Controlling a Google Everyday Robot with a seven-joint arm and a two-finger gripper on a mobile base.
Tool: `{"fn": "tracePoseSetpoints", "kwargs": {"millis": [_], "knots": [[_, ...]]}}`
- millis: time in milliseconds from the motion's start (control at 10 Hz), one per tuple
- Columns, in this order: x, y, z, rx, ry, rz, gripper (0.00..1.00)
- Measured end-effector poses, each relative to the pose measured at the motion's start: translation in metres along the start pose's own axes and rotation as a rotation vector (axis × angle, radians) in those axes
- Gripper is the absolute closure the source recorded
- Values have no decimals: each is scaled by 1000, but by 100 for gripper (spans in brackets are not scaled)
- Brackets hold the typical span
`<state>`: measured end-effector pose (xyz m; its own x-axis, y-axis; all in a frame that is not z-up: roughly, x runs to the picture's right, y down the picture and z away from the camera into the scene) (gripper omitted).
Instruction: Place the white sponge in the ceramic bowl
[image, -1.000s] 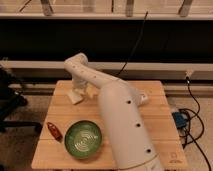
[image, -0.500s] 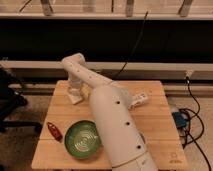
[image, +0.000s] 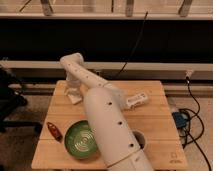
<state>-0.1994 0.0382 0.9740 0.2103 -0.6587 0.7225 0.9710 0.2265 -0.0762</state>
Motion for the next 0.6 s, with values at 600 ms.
{"fn": "tracePoseSetpoints", "kwargs": {"millis": [600], "knots": [[-2,-2,8,-16,-20,-89,21]]}}
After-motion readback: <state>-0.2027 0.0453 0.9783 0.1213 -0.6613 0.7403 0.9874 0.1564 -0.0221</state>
